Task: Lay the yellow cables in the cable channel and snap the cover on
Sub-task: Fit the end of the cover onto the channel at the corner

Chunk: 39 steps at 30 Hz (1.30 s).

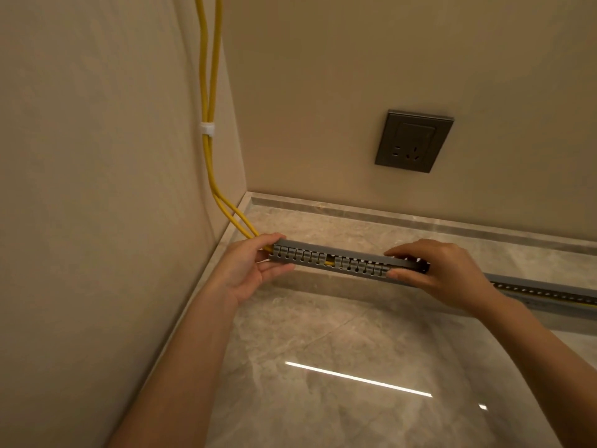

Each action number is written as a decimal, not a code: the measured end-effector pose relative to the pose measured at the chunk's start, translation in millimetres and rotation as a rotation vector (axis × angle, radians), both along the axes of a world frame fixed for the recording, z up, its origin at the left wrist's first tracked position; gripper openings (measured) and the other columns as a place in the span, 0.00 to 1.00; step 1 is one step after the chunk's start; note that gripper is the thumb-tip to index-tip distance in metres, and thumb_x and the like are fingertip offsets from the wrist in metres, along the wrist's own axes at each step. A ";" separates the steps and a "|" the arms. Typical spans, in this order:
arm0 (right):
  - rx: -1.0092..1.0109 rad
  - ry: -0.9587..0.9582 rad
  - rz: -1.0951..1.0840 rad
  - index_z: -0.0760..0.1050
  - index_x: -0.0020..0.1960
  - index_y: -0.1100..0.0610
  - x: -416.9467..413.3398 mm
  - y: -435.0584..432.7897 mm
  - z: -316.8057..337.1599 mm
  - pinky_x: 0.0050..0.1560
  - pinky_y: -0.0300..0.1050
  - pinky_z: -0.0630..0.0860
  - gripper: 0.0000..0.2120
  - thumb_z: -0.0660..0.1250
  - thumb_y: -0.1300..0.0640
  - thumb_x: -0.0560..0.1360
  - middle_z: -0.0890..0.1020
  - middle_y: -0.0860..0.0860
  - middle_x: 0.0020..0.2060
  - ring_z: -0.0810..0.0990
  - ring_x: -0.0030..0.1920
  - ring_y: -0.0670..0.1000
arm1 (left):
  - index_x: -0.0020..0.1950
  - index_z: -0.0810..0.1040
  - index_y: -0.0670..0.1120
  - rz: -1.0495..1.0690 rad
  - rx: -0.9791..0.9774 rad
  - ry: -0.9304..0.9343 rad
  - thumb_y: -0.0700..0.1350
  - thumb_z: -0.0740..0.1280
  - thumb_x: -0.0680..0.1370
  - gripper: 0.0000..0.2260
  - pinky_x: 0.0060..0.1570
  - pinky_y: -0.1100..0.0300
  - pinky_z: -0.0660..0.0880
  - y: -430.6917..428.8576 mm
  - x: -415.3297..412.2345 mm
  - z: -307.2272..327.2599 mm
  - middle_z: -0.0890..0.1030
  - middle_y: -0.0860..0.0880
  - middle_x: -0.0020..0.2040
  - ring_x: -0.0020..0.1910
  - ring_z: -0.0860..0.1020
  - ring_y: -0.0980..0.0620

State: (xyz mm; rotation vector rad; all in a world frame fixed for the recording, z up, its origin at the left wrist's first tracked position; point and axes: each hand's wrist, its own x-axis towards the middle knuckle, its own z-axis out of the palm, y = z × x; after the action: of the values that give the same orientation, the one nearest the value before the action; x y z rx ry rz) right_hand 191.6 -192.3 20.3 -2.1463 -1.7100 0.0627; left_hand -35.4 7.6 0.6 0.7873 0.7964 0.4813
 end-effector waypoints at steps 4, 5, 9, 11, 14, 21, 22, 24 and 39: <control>-0.043 0.028 -0.003 0.79 0.55 0.48 -1.3 6.4 -0.8 0.40 0.41 0.76 0.15 0.69 0.44 0.70 0.77 0.40 0.41 0.74 0.41 0.42 | 0.47 0.79 0.37 -0.002 -0.014 -0.033 0.37 0.68 0.74 0.04 0.33 0.56 0.81 0.5 -0.3 -1.8 0.83 0.39 0.43 0.41 0.84 0.42; -0.037 0.058 -0.020 0.79 0.53 0.48 -1.1 6.9 0.2 0.40 0.40 0.76 0.15 0.70 0.45 0.69 0.77 0.40 0.40 0.75 0.40 0.42 | 0.47 0.79 0.37 -0.002 -0.023 -0.052 0.37 0.68 0.74 0.05 0.33 0.56 0.81 0.3 -0.2 -1.9 0.83 0.39 0.42 0.41 0.84 0.42; -0.030 0.174 -0.050 0.78 0.48 0.45 -1.7 9.5 7.2 0.34 0.31 0.73 0.11 0.73 0.47 0.67 0.77 0.38 0.38 0.76 0.39 0.40 | 0.49 0.77 0.37 -0.010 -0.046 -0.104 0.38 0.69 0.72 0.07 0.34 0.54 0.82 0.3 -1.9 -1.1 0.84 0.40 0.40 0.44 0.84 0.41; -0.039 0.219 -0.056 0.77 0.46 0.42 -1.4 10.5 9.3 0.36 0.27 0.72 0.10 0.74 0.47 0.66 0.78 0.37 0.38 0.77 0.38 0.39 | 0.49 0.76 0.38 -0.004 -0.059 -0.111 0.39 0.69 0.72 0.08 0.34 0.54 0.81 0.8 -2.3 0.0 0.84 0.39 0.40 0.44 0.83 0.40; -0.068 0.309 -0.075 0.78 0.44 0.43 1.6 11.7 11.4 0.34 0.25 0.71 0.08 0.74 0.49 0.67 0.80 0.38 0.37 0.78 0.36 0.39 | 0.49 0.74 0.39 0.017 -0.072 -0.114 0.40 0.68 0.75 0.07 0.33 0.52 0.81 0.9 -2.1 0.6 0.84 0.40 0.38 0.43 0.83 0.40; -0.106 0.426 -0.068 0.79 0.43 0.44 7.6 13.7 12.3 0.33 0.27 0.72 0.04 0.72 0.50 0.68 0.82 0.41 0.36 0.78 0.35 0.37 | 0.50 0.74 0.39 0.011 -0.100 -0.121 0.40 0.67 0.75 0.07 0.34 0.51 0.81 0.4 -2.9 -1.0 0.84 0.39 0.40 0.45 0.83 0.39; -0.102 0.422 -0.070 0.79 0.43 0.44 7.9 13.7 12.9 0.33 0.26 0.71 0.04 0.72 0.50 0.68 0.82 0.40 0.35 0.78 0.35 0.36 | 0.50 0.74 0.39 0.006 -0.104 -0.125 0.40 0.68 0.74 0.08 0.33 0.52 0.81 0.6 -2.8 -0.7 0.84 0.39 0.41 0.45 0.83 0.39; -0.087 0.410 -0.074 0.78 0.42 0.42 7.9 13.2 14.6 0.33 0.25 0.71 0.05 0.73 0.50 0.68 0.81 0.39 0.34 0.78 0.35 0.35 | 0.50 0.74 0.39 0.005 -0.109 -0.132 0.40 0.69 0.73 0.09 0.33 0.53 0.81 1.2 -2.1 -0.1 0.84 0.38 0.41 0.45 0.83 0.39; -0.054 0.401 -0.108 0.78 0.41 0.41 15.4 10.8 16.0 0.33 0.23 0.70 0.06 0.74 0.50 0.67 0.81 0.39 0.34 0.77 0.36 0.33 | 0.49 0.77 0.37 -0.031 -0.077 -0.114 0.39 0.71 0.67 0.12 0.35 0.54 0.82 1.1 -1.4 3.1 0.84 0.39 0.43 0.45 0.83 0.41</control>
State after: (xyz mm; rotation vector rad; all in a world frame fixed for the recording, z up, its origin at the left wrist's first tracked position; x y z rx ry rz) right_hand 207.0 -181.5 36.3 -2.0852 -1.3742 0.4802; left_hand -36.7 8.7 3.7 0.6939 0.6920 0.4610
